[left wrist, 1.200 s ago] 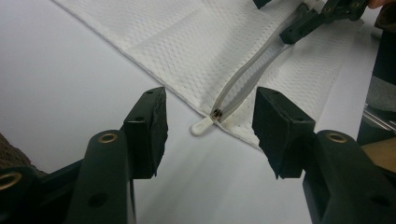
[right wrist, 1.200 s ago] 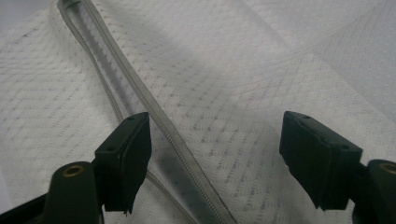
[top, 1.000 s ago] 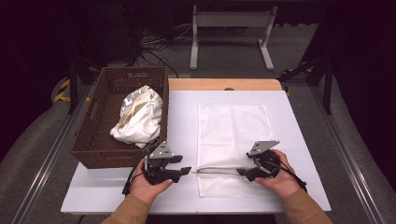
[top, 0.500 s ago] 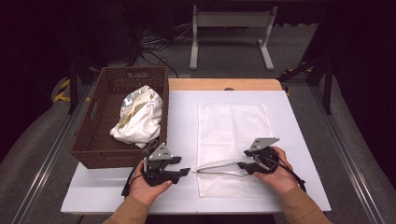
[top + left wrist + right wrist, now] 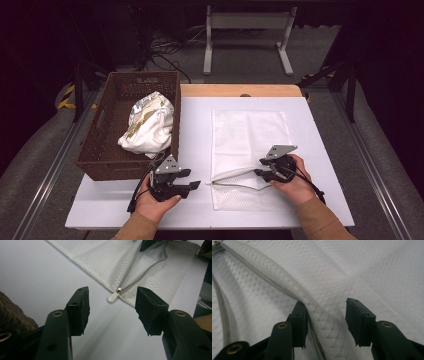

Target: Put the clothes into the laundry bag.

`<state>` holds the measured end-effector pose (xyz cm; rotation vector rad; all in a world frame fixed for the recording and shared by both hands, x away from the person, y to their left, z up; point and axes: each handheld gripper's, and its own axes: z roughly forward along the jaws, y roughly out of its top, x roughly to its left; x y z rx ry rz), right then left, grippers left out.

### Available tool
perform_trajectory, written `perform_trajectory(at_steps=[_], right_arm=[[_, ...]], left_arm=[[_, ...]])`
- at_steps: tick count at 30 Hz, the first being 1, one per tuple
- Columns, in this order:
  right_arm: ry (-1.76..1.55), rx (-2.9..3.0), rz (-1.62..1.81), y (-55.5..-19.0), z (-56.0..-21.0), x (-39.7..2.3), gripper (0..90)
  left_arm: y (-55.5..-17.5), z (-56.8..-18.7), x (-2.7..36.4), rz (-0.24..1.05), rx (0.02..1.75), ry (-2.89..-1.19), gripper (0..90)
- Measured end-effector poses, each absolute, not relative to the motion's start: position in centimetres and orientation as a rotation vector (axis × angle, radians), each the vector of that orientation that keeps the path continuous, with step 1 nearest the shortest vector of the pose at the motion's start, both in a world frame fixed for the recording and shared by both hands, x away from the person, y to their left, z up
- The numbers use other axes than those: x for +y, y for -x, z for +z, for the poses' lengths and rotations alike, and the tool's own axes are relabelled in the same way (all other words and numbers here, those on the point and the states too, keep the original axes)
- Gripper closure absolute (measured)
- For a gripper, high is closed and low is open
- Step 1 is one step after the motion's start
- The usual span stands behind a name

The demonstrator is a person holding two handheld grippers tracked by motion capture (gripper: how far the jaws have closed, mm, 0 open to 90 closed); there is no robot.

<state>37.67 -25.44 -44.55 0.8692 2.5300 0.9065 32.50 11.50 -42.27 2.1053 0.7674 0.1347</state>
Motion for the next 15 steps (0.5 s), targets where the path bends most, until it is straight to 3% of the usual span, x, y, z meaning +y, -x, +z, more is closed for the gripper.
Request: perform_trajectory(at_steps=[11,15], right_arm=[[-0.888,2.482,0.933,-38.45,-44.57,-25.52,60.2],[-0.894,2.503,0.933,-38.67,-44.75,-25.46,68.2]], left_arm=[[-32.19,-42.36,12.14,0.154,0.780,-2.104,46.0],[-32.02,-42.42,12.20,0.143,0.799,-2.093,46.0]])
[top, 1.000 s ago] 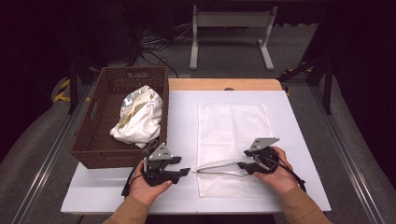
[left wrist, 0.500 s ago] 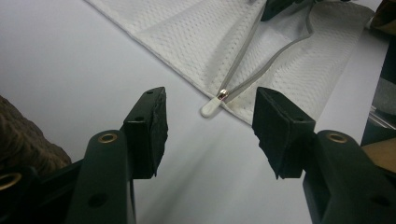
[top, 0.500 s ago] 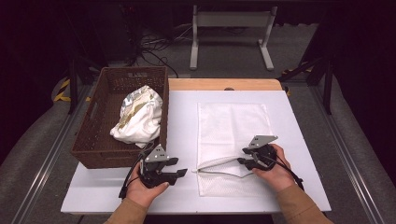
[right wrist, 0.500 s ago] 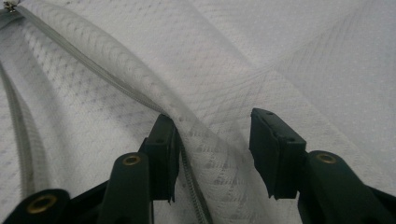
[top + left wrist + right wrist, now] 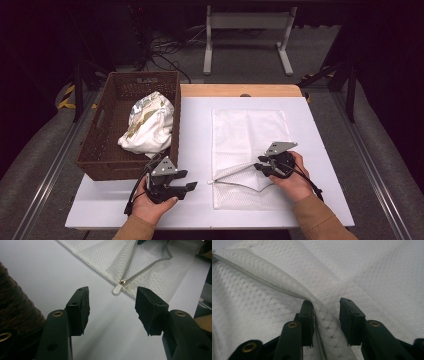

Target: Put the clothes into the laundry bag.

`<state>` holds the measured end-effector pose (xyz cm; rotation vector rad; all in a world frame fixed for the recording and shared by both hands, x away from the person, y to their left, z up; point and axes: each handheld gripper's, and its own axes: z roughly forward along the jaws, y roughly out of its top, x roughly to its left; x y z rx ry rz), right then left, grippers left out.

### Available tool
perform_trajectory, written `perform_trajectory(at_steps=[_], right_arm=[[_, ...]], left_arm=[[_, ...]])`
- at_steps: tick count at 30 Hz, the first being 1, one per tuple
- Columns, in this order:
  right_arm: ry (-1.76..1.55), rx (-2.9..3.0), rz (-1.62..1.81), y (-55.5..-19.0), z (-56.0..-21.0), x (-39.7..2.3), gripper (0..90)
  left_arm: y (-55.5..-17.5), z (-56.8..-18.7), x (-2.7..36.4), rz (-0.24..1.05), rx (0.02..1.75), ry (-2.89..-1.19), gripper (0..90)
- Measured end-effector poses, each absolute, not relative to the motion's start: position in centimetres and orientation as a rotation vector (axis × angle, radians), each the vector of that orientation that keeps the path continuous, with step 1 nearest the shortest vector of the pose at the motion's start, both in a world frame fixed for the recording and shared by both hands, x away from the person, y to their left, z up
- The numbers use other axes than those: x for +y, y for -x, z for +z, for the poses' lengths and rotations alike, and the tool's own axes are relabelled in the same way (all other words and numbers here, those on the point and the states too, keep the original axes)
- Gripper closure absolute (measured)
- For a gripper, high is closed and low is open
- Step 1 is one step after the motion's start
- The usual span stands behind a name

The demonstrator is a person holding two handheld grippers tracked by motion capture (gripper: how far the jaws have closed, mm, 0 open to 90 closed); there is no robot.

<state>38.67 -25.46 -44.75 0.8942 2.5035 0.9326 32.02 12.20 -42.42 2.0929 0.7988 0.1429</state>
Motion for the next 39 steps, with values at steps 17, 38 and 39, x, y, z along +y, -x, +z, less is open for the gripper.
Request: perform_trajectory(at_steps=[17,38,39], right_arm=[[-0.920,2.561,1.008,-38.9,-42.7,-25.9,86.9],[-0.957,2.610,1.065,-39.8,-39.9,-26.3,87.6],[-0.963,2.606,1.063,-39.9,-39.8,-26.3,87.6]], left_arm=[[-32.0,-41.6,12.1,0.129,0.770,-2.073,46.9],[-31.7,-40.3,11.6,0.068,0.749,-2.017,44.1],[-31.6,-40.2,11.7,0.069,0.743,-2.020,44.0]])
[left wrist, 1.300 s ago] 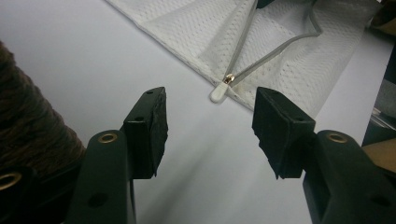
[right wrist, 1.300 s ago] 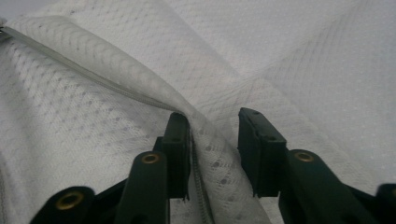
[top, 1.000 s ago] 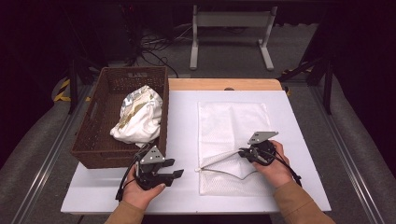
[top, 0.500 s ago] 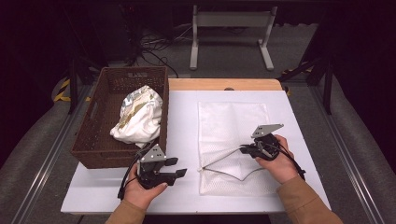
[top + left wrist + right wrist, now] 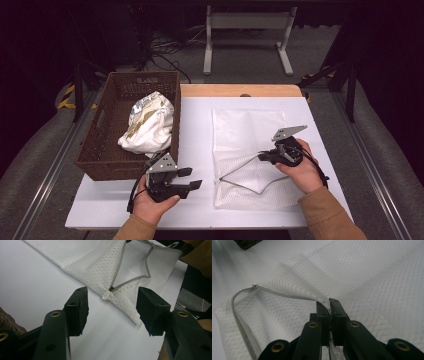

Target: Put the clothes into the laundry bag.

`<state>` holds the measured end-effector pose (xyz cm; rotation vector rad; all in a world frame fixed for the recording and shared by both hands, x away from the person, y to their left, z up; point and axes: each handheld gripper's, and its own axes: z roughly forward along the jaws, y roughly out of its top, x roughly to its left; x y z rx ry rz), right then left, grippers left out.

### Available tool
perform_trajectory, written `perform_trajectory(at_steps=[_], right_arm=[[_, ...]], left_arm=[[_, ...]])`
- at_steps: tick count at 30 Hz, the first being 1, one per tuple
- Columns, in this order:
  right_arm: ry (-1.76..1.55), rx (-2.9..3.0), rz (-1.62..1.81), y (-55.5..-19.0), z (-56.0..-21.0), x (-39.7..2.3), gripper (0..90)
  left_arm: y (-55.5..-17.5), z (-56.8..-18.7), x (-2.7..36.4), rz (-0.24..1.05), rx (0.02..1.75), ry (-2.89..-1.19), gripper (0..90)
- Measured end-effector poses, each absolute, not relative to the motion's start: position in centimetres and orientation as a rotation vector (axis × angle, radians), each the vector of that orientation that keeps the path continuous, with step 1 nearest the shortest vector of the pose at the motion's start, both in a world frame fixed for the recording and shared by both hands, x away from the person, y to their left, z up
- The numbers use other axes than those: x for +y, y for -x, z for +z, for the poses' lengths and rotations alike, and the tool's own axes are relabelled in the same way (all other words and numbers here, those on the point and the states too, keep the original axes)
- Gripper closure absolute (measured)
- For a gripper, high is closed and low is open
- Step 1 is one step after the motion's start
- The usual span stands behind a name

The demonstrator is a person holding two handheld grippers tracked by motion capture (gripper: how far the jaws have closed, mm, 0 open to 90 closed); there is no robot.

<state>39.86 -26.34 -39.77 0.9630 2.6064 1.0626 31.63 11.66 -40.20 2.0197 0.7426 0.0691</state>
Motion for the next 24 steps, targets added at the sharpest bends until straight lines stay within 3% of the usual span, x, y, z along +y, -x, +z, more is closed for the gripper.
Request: perform_trajectory(at_steps=[24], right_arm=[[-0.993,2.605,1.059,-39.8,-39.2,-26.2,87.7]], left_arm=[[-33.3,-35.9,13.0,0.157,0.832,-2.020,42.4]])
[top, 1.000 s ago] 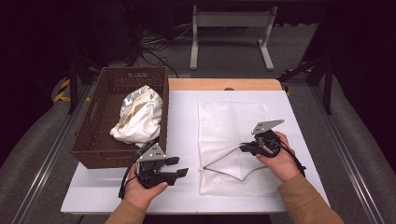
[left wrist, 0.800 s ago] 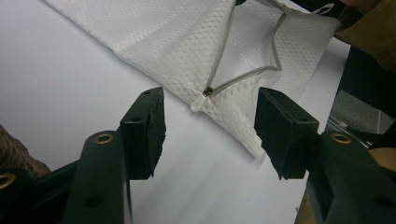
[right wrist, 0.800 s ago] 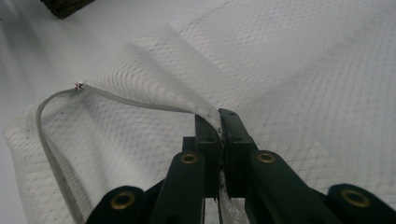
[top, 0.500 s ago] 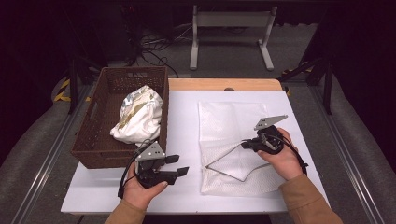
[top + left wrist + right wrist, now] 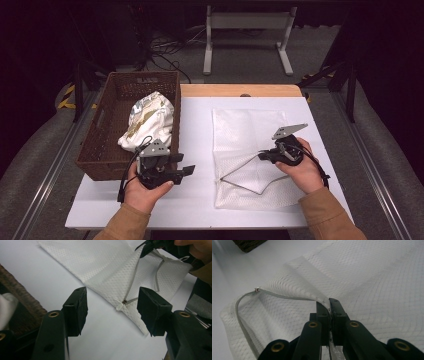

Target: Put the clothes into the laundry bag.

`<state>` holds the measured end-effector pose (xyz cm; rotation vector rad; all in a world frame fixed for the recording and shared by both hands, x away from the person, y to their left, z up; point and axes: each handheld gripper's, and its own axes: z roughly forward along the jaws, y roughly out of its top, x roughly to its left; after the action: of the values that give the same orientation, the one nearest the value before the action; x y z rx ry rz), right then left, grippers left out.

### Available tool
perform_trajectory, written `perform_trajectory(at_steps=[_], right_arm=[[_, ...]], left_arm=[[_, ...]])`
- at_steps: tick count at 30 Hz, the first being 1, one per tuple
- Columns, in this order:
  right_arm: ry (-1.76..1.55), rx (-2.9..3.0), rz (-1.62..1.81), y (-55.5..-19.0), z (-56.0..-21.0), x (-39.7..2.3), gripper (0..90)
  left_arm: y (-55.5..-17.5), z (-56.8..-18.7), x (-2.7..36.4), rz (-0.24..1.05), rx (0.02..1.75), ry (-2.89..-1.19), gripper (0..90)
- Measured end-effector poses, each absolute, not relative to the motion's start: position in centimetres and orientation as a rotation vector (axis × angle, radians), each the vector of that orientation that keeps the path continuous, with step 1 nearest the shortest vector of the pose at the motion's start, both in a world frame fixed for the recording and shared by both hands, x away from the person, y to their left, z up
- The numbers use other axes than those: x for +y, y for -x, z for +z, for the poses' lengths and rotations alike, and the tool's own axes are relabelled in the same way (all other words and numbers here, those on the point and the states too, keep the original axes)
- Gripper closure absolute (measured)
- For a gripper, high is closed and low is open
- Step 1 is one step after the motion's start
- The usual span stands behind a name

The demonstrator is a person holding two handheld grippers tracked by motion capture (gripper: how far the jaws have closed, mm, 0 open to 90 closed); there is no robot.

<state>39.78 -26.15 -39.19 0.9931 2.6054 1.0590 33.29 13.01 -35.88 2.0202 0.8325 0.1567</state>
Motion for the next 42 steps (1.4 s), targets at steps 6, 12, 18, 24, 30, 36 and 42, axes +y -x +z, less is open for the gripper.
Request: perform_trajectory(at_steps=[6,12,18,24,30,36,42], right_arm=[[-0.993,2.611,1.060,-39.8,-39.2,-26.2,87.7],[-1.003,2.611,1.064,-39.9,-39.3,-26.3,87.7],[-1.004,2.612,1.067,-39.9,-39.3,-26.3,87.7],[-1.018,2.608,1.076,-40.0,-39.3,-26.5,87.7],[-1.020,2.612,1.078,-40.0,-39.3,-26.5,87.6],[-1.032,2.613,1.081,-40.0,-39.4,-26.5,87.6],[-1.042,2.613,1.093,-40.0,-39.4,-26.6,87.4]], left_arm=[[-34.2,-35.1,13.2,0.164,0.856,-2.017,42.4],[-35.1,-34.5,13.6,0.162,0.876,-2.017,42.4],[-36.1,-33.8,14.3,0.163,0.908,-2.000,42.4],[-37.0,-33.4,15.2,0.150,0.937,-1.956,42.1],[-37.9,-33.1,15.8,0.184,0.970,-1.954,42.0],[-38.7,-32.9,16.0,0.209,0.996,-1.962,41.8],[-39.4,-32.6,16.5,0.226,1.028,-1.955,40.8]])
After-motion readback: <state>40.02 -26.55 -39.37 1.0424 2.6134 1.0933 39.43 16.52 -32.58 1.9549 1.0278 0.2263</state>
